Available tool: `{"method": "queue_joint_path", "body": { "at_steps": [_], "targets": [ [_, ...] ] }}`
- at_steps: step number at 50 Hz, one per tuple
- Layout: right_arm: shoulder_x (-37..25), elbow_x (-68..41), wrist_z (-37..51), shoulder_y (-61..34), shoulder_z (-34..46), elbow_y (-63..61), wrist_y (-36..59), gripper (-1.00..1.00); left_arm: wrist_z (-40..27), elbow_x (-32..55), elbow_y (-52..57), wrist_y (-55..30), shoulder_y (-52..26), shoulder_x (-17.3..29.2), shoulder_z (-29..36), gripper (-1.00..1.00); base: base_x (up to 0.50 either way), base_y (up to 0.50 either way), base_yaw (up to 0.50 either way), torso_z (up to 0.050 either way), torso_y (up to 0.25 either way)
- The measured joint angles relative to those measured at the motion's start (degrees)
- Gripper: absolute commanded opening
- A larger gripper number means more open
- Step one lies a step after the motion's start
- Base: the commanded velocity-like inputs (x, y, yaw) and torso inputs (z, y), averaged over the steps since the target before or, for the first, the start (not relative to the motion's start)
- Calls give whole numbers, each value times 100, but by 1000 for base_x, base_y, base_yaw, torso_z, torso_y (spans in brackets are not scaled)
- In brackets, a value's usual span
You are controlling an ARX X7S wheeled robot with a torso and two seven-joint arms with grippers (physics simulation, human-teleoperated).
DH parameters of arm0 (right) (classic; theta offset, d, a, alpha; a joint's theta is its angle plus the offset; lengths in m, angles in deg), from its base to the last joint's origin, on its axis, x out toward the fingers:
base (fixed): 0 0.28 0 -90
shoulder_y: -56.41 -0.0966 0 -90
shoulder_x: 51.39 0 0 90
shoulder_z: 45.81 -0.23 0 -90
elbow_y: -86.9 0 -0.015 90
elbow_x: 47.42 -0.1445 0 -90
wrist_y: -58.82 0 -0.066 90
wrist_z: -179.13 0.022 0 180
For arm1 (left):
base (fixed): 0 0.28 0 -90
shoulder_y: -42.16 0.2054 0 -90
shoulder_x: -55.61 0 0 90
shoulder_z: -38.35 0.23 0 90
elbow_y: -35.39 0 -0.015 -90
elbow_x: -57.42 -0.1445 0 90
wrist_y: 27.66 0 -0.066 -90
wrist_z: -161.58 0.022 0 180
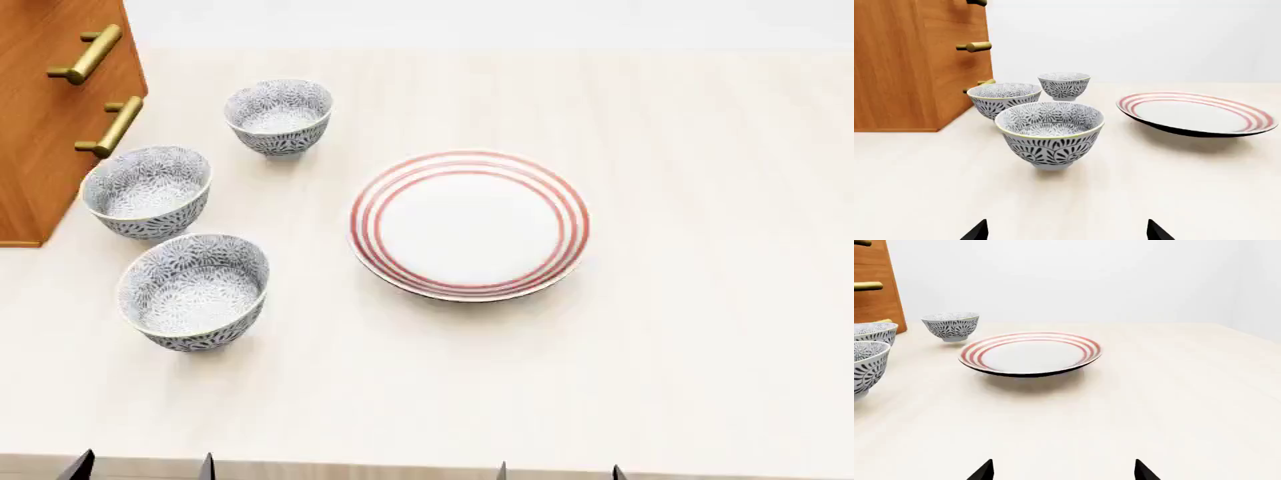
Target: Pick up the bowl and put it in the front on the plate.
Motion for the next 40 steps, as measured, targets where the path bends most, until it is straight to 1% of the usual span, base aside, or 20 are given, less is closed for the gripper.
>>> {"method": "queue_joint_path", "body": {
  "at_steps": [23, 26, 34, 38, 40],
  "targets": [
    [-304, -360, 345, -7, 356, 47, -56, 100, -433, 273, -94, -116, -66, 293, 343, 100, 0, 0, 0, 0, 0],
    [-337, -409, 340, 37, 397, 1, -393, 100, -578, 167, 10, 171, -15, 330, 381, 100, 0, 0, 0, 0, 0],
    [-386, -341, 398, 206, 469, -178, -1991, 100, -1098, -299, 539, 1298, 201, 433, 413, 100, 0, 0, 0, 0, 0],
    [-412, -306, 441, 262, 506, -223, -2570, 100, -1276, -454, 715, 1662, 278, 476, 438, 100, 35, 0, 0, 0, 0],
    [-428, -283, 461, 298, 527, -246, -2812, 100, -1347, -512, 781, 1795, 316, 496, 451, 100, 432, 0, 0, 0, 0]
  ]
}}
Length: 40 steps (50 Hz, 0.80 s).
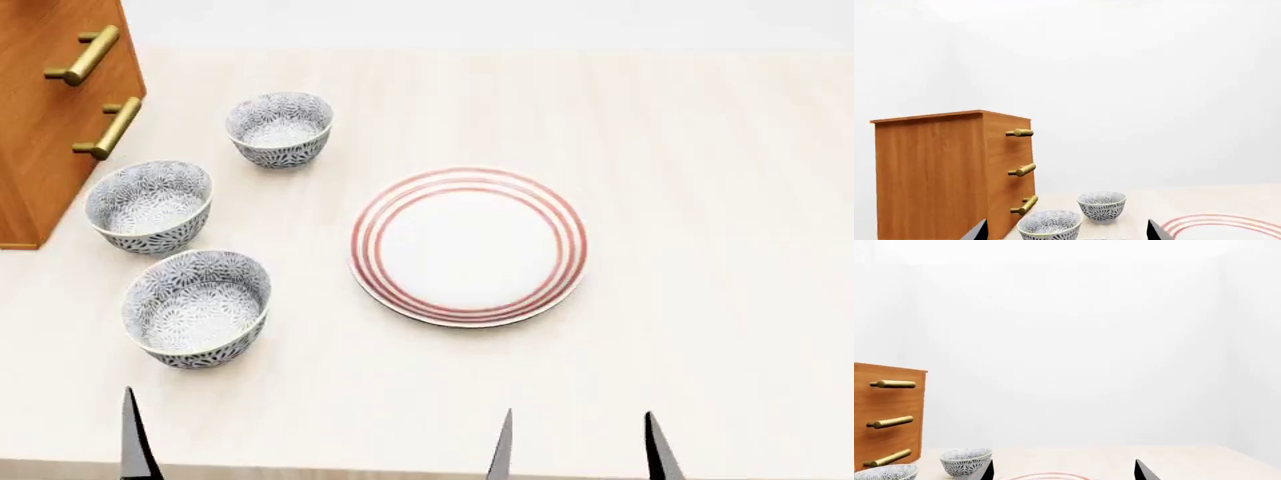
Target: Pick up the bowl and put it in the front on the plate.
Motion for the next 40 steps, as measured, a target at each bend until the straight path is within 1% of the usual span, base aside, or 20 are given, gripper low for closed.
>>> {"method": "queue_joint_path", "body": {
  "at_steps": [6, 13, 40],
  "targets": [
    [-53, 34, 53, 52, 61, -50, -507, 100, -154, -110, 132, 258, 58, 55, 47, 100, 500, 0, 0, 0, 0],
    [-113, 55, 114, 76, 127, -82, -808, 100, -269, -163, 197, 395, 84, 113, 106, 100, 500, 0, 0, 0, 0],
    [-299, 89, 337, 74, 334, -114, -1055, 100, -504, -144, 244, 447, 117, 292, 330, 100, 500, 0, 0, 0, 0]
  ]
}}
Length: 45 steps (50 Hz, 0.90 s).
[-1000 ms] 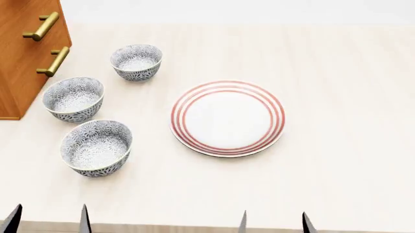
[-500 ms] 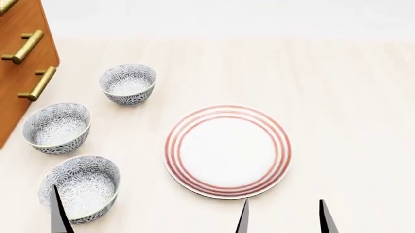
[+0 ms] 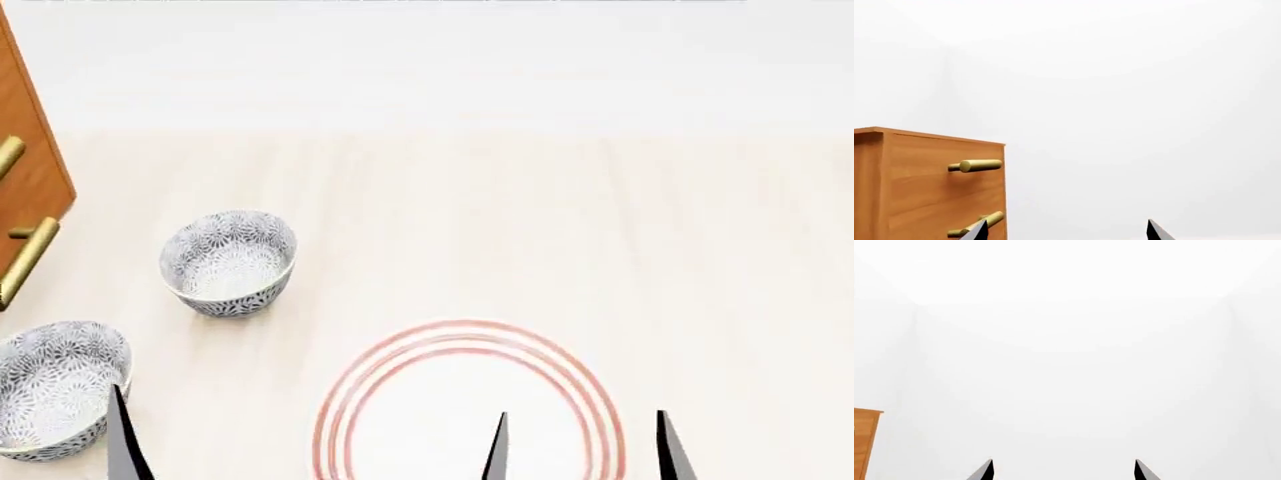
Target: Pick up the bowl and put it in the front on the plate.
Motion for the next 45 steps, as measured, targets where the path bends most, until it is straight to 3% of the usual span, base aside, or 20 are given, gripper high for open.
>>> {"method": "queue_joint_path", "body": {
  "at_steps": [17, 24, 45],
  "targets": [
    [-93, -8, 100, -16, 109, 26, -69, 100, -115, 1, -11, 8, -4, 90, 106, 100, 500, 0, 0, 0, 1],
    [-129, -38, 128, -20, 155, 37, -110, 100, -158, 5, -17, 14, -5, 123, 145, 100, 42, 0, 0, 0, 0],
    [-218, 3, 233, -32, 255, 38, -190, 100, -248, 52, -26, -8, -6, 210, 260, 100, 0, 488, 0, 0, 0]
  ]
}}
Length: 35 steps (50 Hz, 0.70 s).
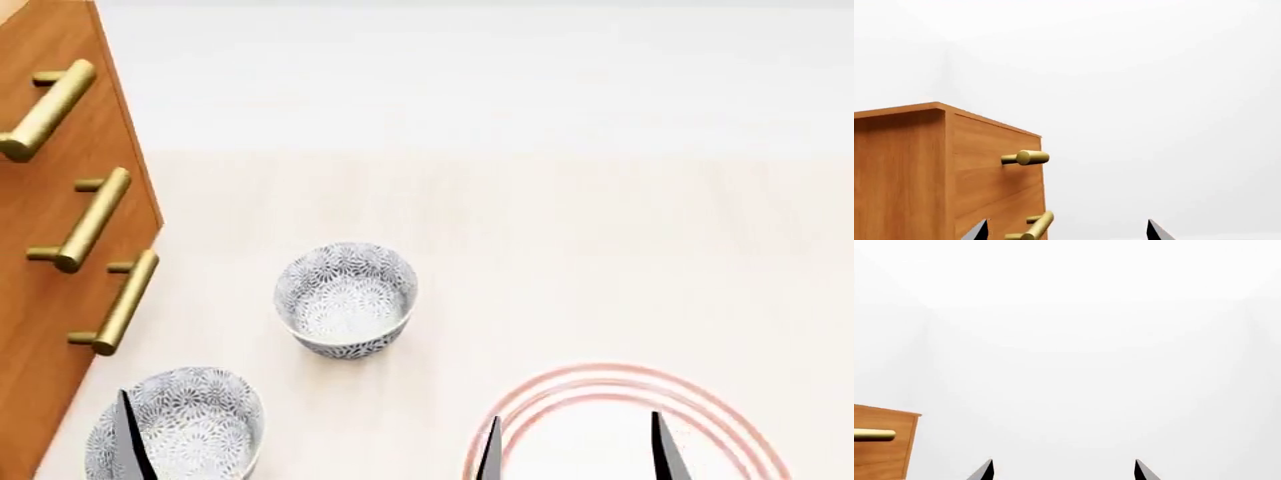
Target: Pick up the bowl and put it in the front on the plate.
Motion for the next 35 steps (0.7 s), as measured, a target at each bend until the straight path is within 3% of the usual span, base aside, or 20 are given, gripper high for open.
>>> {"method": "queue_joint_path", "body": {
  "at_steps": [10, 22, 35],
  "targets": [
    [-34, -6, 43, -3, 49, -10, 16, 100, -39, 22, 2, -25, -7, 45, 41, 100, 0, 418, 0, 0, 0],
    [-75, -80, 91, -17, 103, 4, 48, 100, -68, 64, 21, -38, -12, 98, 96, 100, 0, 11, 0, 0, 0],
    [-121, -129, 145, -25, 146, 15, 58, 100, -174, -129, 35, -166, -17, 121, 149, 100, 0, 0, 0, 0, -249]
  ]
}}
